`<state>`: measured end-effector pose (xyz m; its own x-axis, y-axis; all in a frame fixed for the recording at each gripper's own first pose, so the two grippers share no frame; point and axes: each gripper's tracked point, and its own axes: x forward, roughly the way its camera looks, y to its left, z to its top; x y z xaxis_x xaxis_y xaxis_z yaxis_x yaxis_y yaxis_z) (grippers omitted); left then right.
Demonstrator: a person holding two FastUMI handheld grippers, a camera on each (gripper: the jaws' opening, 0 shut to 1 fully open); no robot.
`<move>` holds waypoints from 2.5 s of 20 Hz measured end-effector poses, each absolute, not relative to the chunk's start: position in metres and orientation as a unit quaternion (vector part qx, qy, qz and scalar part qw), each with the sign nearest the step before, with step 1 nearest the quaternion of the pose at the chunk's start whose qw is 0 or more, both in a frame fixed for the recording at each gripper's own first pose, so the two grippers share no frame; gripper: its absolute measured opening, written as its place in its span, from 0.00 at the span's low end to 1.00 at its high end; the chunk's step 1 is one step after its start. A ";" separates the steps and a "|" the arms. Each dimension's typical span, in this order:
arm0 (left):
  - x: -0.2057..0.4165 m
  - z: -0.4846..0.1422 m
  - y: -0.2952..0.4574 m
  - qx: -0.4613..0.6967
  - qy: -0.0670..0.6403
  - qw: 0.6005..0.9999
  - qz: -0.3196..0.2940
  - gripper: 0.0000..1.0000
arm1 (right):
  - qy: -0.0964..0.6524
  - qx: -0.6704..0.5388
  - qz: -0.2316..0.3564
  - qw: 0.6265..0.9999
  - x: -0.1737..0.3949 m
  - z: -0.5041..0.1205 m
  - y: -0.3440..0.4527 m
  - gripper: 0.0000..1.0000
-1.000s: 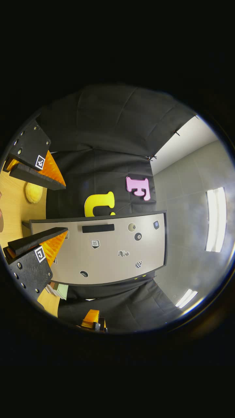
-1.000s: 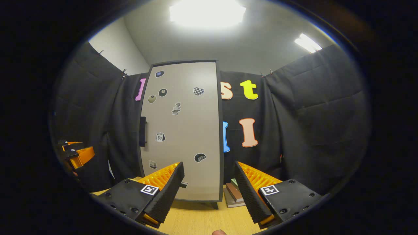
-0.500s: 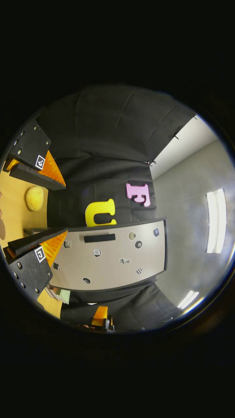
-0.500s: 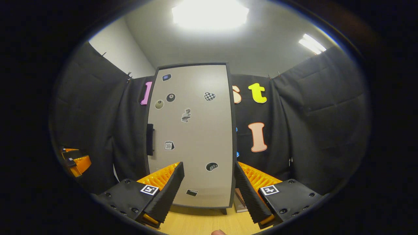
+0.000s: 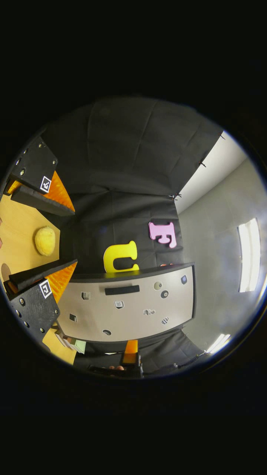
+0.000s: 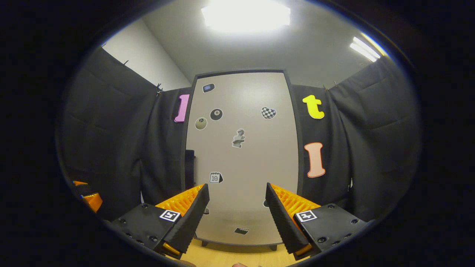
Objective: Open the cabinet door with the right hand, grasp the bottle in the cabinet with the left hand and place it on the coaster, then close the cabinet door with the right hand.
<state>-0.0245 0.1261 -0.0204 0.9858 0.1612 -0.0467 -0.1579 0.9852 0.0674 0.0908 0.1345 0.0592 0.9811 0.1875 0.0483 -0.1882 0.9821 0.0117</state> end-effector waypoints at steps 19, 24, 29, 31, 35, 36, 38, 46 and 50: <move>-0.069 -0.048 0.234 0.037 0.059 0.983 0.171 0.65 | -0.002 0.011 0.145 0.989 0.179 0.061 0.264 0.97; -0.081 -0.060 0.257 0.038 0.069 0.979 0.190 0.66 | 0.018 0.004 0.149 0.989 0.207 0.047 0.291 0.95; -0.088 -0.064 0.279 0.042 0.075 0.975 0.207 0.65 | 0.042 -0.003 0.134 0.990 0.235 0.038 0.301 0.83; -0.089 -0.065 0.285 0.043 0.078 0.973 0.211 0.66 | 0.059 -0.007 0.131 0.990 0.245 0.033 0.305 0.83; -0.091 -0.066 0.288 0.043 0.078 0.972 0.216 0.67 | 0.097 -0.010 0.130 0.987 0.254 0.018 0.313 0.77; -0.092 -0.067 0.289 0.044 0.078 0.972 0.216 0.67 | 0.105 -0.013 0.119 0.987 0.257 0.014 0.310 0.77; -0.092 -0.066 0.290 0.045 0.076 0.972 0.217 0.67 | 0.110 -0.014 0.101 0.989 0.260 0.012 0.304 0.57; -0.092 -0.063 0.288 0.042 0.065 0.975 0.208 0.67 | 0.130 -0.014 0.118 0.984 0.255 0.012 0.302 0.20; -0.090 -0.064 0.286 0.037 0.059 0.978 0.195 0.64 | 0.131 -0.012 0.143 0.981 0.247 0.013 0.301 0.20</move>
<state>-0.0899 0.2858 -0.0637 0.9171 0.3855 -0.1018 -0.3767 0.9214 0.0958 0.2473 0.3011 0.0126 0.9244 0.2778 -0.2612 -0.2841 0.9587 0.0141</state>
